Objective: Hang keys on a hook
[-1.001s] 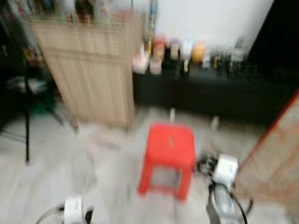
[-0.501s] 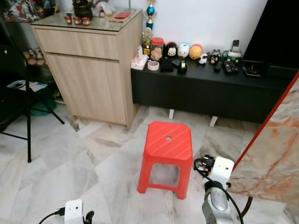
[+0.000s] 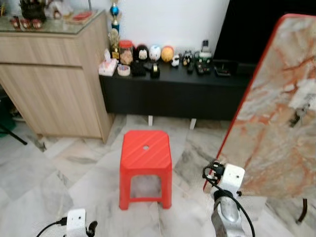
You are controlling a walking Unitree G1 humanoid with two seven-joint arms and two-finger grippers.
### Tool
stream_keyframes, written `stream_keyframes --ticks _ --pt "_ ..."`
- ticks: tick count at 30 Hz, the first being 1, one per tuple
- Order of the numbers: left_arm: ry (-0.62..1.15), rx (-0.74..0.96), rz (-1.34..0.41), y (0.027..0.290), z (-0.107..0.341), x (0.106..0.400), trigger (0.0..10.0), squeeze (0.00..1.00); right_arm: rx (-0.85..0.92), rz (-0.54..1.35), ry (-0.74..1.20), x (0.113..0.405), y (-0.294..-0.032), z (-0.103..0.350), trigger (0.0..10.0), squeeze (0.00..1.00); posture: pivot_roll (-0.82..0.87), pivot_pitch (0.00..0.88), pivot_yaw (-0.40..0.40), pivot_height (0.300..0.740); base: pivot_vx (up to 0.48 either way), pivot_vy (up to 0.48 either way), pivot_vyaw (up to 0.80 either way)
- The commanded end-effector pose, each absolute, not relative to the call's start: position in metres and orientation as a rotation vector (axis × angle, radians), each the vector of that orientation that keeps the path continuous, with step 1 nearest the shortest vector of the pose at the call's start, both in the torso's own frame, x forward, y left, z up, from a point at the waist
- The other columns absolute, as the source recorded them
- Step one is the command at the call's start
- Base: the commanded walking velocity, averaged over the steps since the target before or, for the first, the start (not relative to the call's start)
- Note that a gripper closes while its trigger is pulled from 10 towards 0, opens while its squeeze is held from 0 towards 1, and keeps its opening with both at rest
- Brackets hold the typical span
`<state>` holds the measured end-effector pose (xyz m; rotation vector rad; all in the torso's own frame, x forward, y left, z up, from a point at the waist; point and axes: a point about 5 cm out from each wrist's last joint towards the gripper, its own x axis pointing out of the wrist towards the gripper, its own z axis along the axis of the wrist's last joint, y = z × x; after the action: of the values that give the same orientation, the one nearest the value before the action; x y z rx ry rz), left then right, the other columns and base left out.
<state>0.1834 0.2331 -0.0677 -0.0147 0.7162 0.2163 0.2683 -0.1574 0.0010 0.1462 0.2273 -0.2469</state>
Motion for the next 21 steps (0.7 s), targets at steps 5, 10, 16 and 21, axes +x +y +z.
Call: stream_keyframes --ticks 5,10,16,21 --pt "0.726 -0.005 0.209 0.2344 -0.0687 0.1810 10.0 0.00 0.150 -0.249 0.203 0.2727 -0.1565 0.0061 10.0 0.00 0.05 0.000 -0.046 0.740 0.000 -0.335 0.00" --pt "0.723 -0.004 0.206 0.2341 -0.0686 0.1812 10.0 0.00 0.149 -0.250 0.199 0.2727 -0.1567 0.0065 10.0 0.00 0.05 0.000 -0.043 0.740 0.000 -0.339 0.00" --pt "0.719 -0.003 0.205 0.2341 -0.0679 0.1825 10.0 0.00 0.153 -0.260 0.195 0.2742 -0.1579 0.0077 10.0 0.00 0.05 0.000 -0.043 0.740 0.000 -0.342 0.00" --pt "0.712 -0.005 0.208 0.2340 -0.0670 0.1841 10.0 0.00 0.154 -0.260 0.197 0.2751 -0.1582 0.0081 10.0 0.00 0.05 0.000 -0.046 0.740 0.000 -0.342 0.00"
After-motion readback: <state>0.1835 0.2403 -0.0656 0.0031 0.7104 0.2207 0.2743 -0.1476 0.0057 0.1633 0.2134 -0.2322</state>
